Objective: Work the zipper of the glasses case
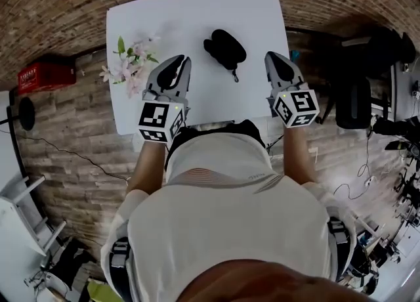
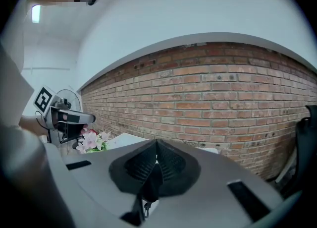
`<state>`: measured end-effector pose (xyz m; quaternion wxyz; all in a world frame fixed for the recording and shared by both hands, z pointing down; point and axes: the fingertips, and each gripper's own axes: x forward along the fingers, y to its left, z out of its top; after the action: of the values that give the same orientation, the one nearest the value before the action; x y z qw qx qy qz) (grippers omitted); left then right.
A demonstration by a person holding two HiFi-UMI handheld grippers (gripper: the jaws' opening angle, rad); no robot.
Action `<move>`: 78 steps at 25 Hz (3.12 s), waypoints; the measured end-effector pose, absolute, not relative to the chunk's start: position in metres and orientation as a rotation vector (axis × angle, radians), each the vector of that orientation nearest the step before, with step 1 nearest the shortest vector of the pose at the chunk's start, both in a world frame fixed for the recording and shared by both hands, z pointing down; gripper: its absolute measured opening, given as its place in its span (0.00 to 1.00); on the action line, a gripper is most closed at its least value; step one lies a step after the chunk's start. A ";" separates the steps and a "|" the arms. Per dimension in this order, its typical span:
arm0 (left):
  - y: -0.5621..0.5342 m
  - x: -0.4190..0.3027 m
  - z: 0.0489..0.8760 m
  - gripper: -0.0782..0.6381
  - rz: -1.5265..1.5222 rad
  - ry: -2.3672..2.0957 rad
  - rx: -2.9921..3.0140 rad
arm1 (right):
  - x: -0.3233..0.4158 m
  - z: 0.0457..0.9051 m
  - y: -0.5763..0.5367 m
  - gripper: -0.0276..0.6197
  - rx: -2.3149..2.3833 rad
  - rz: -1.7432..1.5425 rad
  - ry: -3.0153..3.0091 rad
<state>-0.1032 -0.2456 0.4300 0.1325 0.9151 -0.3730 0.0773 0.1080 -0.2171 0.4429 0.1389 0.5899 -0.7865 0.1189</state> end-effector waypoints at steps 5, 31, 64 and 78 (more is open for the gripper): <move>-0.243 -0.095 0.430 0.17 0.246 -1.106 2.645 | 0.111 0.453 -0.225 0.18 1.647 0.385 -2.311; -0.232 -0.095 0.458 0.17 0.367 -1.183 2.521 | 0.076 0.653 -0.231 0.97 1.073 0.548 -2.046; -0.234 -0.109 0.485 0.17 0.418 -1.180 2.446 | 0.069 0.692 -0.257 0.58 1.010 0.547 -1.972; -0.228 -0.108 0.487 0.17 0.424 -1.184 2.439 | 0.071 0.697 -0.255 0.65 0.940 0.582 -1.904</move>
<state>-0.1077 -0.2280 0.4868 0.1975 0.8714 -0.4228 0.1514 0.0712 -0.2550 0.6972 0.4528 0.3807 -0.7710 0.2358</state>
